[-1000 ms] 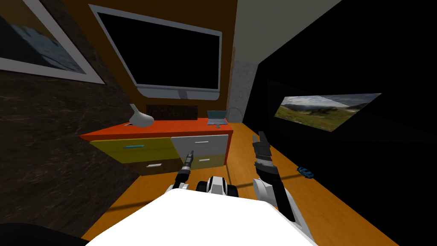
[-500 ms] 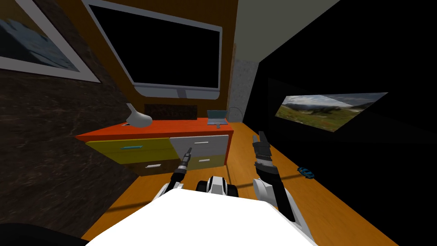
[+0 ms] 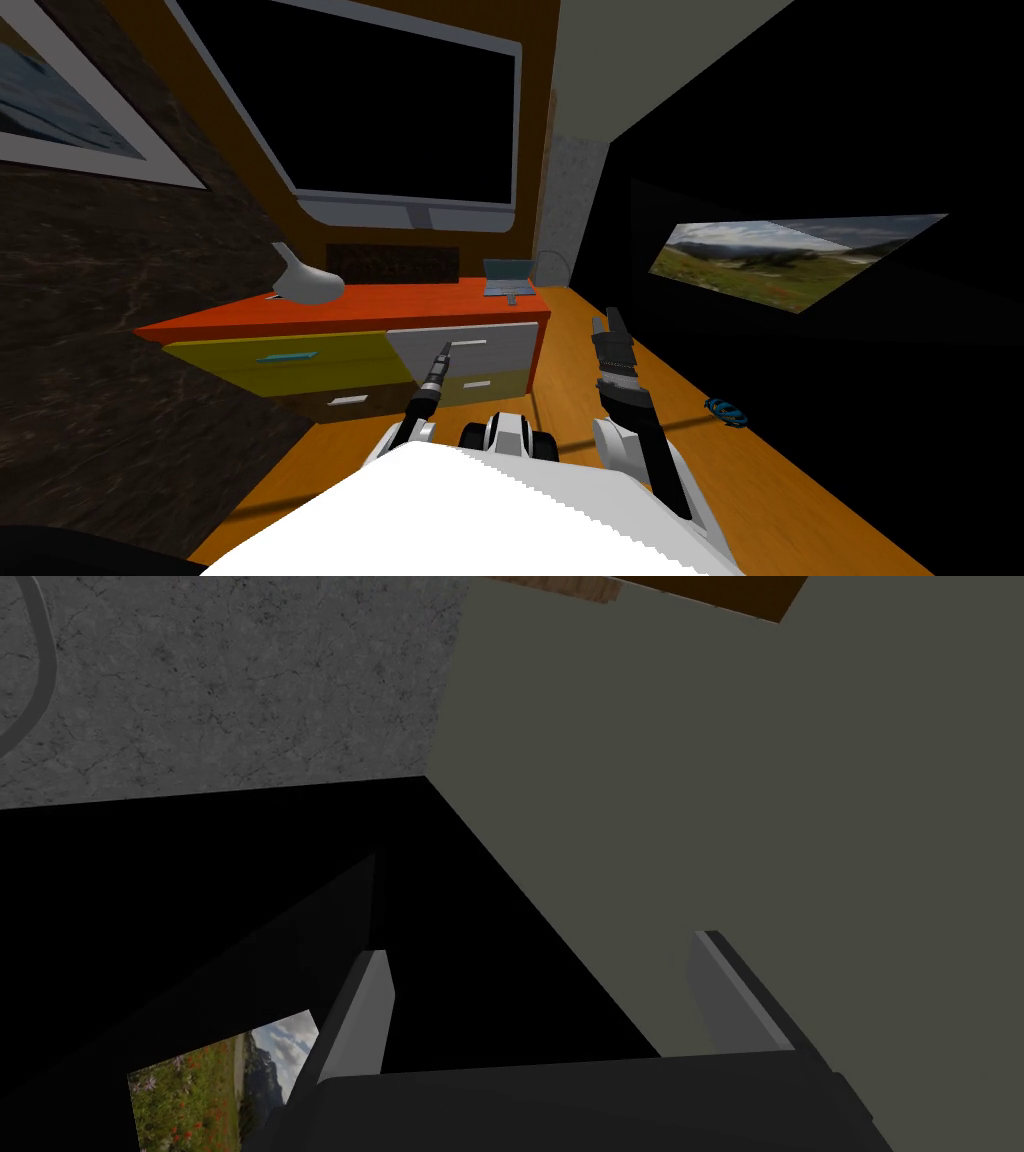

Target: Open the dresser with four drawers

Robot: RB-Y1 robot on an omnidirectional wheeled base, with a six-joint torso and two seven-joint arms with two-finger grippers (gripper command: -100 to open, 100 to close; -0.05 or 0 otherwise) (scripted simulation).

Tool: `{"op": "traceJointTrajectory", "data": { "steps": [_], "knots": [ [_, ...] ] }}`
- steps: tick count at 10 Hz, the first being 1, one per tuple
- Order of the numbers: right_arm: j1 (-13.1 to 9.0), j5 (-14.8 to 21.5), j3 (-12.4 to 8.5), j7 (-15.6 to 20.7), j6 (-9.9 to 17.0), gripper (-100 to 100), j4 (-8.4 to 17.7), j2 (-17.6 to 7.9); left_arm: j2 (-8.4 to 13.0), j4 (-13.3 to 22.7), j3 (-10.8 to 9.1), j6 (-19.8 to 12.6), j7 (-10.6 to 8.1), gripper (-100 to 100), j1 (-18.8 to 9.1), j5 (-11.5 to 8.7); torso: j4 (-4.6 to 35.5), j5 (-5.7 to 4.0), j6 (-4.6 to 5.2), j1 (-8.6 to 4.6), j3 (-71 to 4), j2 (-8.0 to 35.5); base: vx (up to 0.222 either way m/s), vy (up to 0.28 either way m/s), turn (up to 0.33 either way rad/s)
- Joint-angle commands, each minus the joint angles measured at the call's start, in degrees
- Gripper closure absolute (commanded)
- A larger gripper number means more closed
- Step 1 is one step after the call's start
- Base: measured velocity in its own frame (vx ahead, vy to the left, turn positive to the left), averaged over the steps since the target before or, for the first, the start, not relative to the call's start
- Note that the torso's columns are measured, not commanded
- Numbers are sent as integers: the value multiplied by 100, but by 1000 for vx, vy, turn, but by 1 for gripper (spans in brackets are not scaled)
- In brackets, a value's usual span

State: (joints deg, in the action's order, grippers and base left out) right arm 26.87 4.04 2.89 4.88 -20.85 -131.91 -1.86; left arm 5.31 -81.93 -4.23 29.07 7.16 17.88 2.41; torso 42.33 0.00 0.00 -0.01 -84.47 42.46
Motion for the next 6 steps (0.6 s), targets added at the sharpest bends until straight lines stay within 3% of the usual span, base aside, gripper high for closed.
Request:
{"op": "traceJointTrajectory", "data": {
  "steps": [1, 2, 4, 5, 6],
  "knots": [
    [-1, 0, 0, 0, 0, 0, 0, 0, -277, -43, 0, -53, -3, -100, 3, -3, 3, 0, 0, 0, 6, 8, 6, 7, -1],
    [-1, 0, 0, 0, 0, 0, 0, 0, -373, -44, -1, -59, -3, -100, 0, -4, 2, 0, 0, 0, 4, 4, 0, 0, 0],
    [-1, 0, 0, 0, 0, 0, 0, 0, -310, -191, -18, -227, -10, -100, -21, -13, -4, 0, 0, 0, -9, -15, 35, 3, -12],
    [0, 0, 0, 0, 0, 0, 0, 0, -316, -109, -9, -120, -4, -100, -9, -7, -9, 0, 1, 3, -23, -41, 45, 5, -7],
    [0, 0, 0, 0, 0, 0, 0, 0, -316, -118, -11, -140, -5, 100, -12, -8, -9, 1, -1, 2, -19, -28, 6, 1, 2]
  ]
}}
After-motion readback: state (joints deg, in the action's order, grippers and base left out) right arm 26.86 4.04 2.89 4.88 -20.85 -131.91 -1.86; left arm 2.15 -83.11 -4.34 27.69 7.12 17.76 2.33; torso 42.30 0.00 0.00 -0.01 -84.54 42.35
